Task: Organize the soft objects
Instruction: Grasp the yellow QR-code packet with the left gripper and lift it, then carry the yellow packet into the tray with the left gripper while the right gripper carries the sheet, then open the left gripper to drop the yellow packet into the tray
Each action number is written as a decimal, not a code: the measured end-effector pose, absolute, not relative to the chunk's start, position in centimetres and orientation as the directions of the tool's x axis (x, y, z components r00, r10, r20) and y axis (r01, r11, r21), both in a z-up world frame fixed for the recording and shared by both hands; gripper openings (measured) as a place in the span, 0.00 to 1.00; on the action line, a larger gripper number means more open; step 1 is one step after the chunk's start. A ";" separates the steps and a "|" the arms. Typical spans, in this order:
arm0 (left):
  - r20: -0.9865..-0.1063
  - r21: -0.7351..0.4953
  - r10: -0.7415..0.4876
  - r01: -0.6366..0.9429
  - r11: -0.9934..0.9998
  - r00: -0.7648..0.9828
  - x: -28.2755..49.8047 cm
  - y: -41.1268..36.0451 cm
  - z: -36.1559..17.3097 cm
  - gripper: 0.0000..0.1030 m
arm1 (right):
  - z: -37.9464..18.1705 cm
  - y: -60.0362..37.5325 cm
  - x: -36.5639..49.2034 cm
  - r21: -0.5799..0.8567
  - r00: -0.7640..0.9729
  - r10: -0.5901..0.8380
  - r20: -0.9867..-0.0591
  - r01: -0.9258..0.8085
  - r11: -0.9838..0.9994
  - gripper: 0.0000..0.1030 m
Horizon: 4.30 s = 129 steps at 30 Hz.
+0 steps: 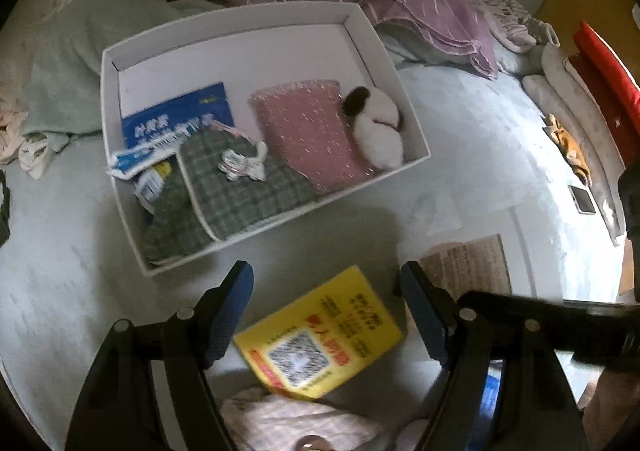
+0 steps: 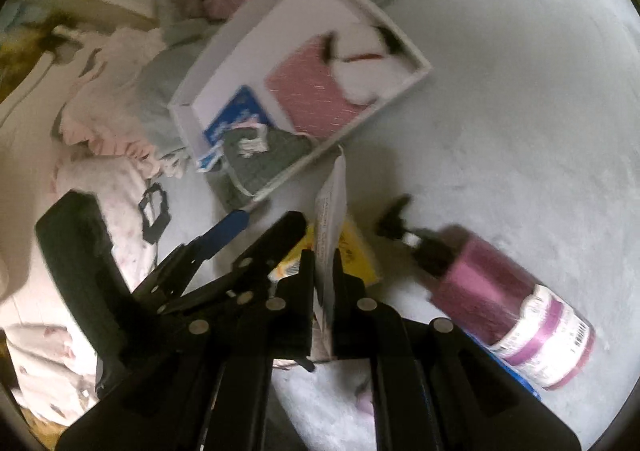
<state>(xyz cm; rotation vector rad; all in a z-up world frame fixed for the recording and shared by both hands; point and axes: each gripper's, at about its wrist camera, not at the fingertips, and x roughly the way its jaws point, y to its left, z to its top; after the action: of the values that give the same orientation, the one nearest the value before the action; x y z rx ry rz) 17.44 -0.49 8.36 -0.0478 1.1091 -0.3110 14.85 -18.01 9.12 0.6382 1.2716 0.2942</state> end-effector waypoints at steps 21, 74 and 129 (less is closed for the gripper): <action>-0.939 -0.042 -0.137 0.289 0.957 0.316 16.2 -3.5 5.0 0.74 | 10.6 -22.0 14.9 0.619 0.320 0.551 -0.770 0.170 0.767 0.07; -0.756 -0.229 -0.192 0.021 0.973 0.627 16.1 4.4 10.5 0.15 | 13.5 -13.6 17.8 0.536 0.334 0.498 -0.800 0.027 0.844 0.07; -0.734 -0.369 -0.090 -0.284 0.885 0.673 30.9 -0.1 9.1 0.81 | 9.1 -23.5 21.3 0.805 0.552 0.641 -0.534 0.099 0.585 0.07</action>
<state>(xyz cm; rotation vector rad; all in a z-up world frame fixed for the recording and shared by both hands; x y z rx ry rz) 30.91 -0.06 9.14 -0.4852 0.8334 0.1139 21.28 -23.54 9.06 0.9104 0.9528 0.3787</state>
